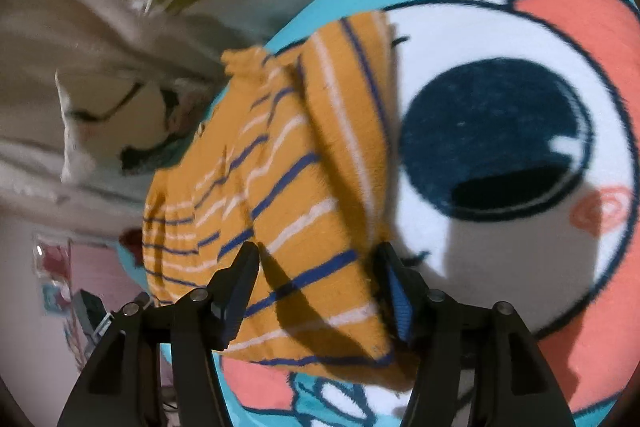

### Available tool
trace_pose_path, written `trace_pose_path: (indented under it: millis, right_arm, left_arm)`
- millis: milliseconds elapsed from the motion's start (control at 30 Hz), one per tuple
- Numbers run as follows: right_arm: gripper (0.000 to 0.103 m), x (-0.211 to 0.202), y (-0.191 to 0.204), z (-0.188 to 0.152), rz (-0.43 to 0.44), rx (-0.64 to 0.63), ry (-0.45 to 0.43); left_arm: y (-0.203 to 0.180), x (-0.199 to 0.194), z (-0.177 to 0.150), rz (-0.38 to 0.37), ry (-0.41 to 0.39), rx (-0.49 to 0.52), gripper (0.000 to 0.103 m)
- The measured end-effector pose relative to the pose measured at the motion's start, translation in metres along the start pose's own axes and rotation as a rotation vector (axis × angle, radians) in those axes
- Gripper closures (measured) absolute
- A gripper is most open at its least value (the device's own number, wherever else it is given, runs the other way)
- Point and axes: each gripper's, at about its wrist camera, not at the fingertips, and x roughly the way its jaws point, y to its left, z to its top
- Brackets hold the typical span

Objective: Fold small clothes

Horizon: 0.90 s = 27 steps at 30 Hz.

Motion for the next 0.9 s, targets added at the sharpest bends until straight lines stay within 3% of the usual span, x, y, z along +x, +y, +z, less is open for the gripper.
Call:
trace_pose_path:
  millis: [100, 133, 200, 233, 333, 533, 600, 733, 800, 900]
  right_arm:
    - [0.039, 0.0, -0.001, 0.0, -0.002, -0.013, -0.031]
    - [0.052, 0.002, -0.001, 0.001, 0.0, -0.005, -0.034]
    - [0.075, 0.009, -0.002, 0.004, -0.006, 0.015, -0.021]
    - [0.078, 0.01, -0.006, 0.004, 0.015, 0.035, -0.014]
    - [0.084, -0.001, -0.014, 0.0, 0.071, 0.074, 0.005]
    - [0.085, -0.042, -0.024, -0.033, 0.11, 0.064, 0.041]
    - [0.081, -0.04, -0.024, -0.039, 0.051, 0.021, 0.053]
    - [0.073, -0.043, -0.019, -0.038, 0.015, 0.013, 0.038]
    - [0.066, -0.059, -0.008, -0.037, -0.032, -0.035, 0.001]
    - [0.066, -0.089, 0.005, -0.032, -0.158, -0.082, -0.098]
  left_arm:
    - [-0.002, 0.023, -0.001, -0.02, 0.033, 0.001, 0.028]
    - [-0.005, 0.029, 0.0, -0.017, 0.034, 0.001, 0.028]
    - [-0.01, 0.031, 0.004, 0.007, 0.026, -0.011, 0.067]
    - [-0.011, 0.032, 0.005, -0.017, 0.05, -0.035, 0.091]
    - [-0.021, 0.016, -0.002, -0.004, 0.035, -0.027, 0.092]
    - [-0.021, -0.015, -0.028, 0.004, 0.045, -0.022, 0.095]
    - [-0.012, -0.006, -0.031, 0.042, 0.061, -0.043, 0.093]
    - [0.001, -0.016, -0.032, 0.026, 0.034, -0.099, 0.09]
    - [-0.004, -0.032, -0.031, 0.07, -0.011, -0.062, 0.088]
    - [-0.02, -0.051, -0.023, 0.114, -0.072, 0.02, 0.075]
